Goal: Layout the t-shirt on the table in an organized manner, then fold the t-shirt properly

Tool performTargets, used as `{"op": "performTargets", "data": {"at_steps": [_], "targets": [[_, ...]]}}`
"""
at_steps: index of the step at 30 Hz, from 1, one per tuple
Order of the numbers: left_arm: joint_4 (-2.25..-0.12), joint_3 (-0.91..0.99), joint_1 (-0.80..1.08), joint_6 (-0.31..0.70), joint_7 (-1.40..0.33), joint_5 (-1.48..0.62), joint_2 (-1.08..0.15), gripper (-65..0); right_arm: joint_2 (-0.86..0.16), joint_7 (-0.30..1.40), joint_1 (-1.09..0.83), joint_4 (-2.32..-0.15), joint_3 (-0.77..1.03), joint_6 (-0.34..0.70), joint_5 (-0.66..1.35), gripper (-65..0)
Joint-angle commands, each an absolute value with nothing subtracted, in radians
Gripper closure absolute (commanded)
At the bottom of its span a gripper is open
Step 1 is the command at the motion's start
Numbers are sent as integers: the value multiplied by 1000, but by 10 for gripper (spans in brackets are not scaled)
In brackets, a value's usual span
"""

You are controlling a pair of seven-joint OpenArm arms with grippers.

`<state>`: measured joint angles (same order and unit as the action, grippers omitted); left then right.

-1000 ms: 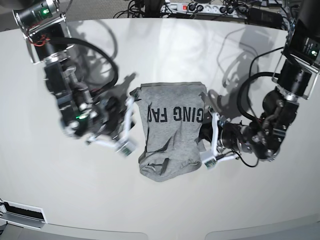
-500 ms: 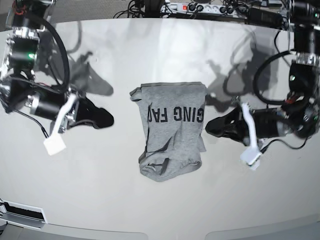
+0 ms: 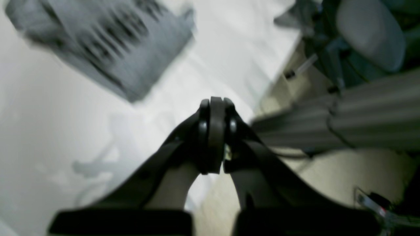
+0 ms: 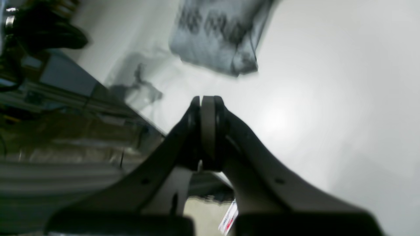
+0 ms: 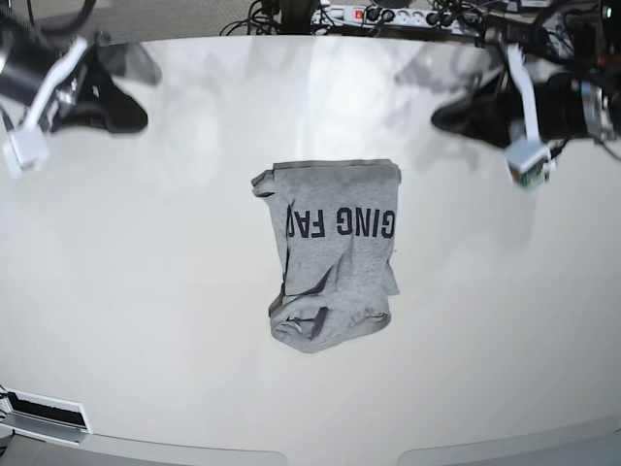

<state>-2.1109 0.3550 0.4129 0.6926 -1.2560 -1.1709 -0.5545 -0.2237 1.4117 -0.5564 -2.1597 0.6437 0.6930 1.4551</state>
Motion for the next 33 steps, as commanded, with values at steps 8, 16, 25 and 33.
{"op": "performTargets", "data": {"at_steps": [8, 16, 25, 33], "targets": [[-2193, 562, 688, 628, -1371, -1275, -589, 0, -233, 1396, -855, -2189, 722, 698, 1484, 0], [-2190, 668, 941, 628, -1367, -1206, -588, 0, -234, 1396, -1030, -2189, 715, 698, 1484, 0], [-2189, 668, 1141, 628, -1362, -1171, -535, 0, -234, 1396, -1161, -2138, 651, 698, 1414, 0], [-2078, 626, 1163, 628, -1275, -1114, -535, 0, -246, 1268, -1150, -1887, 519, 698, 1087, 0]]}}
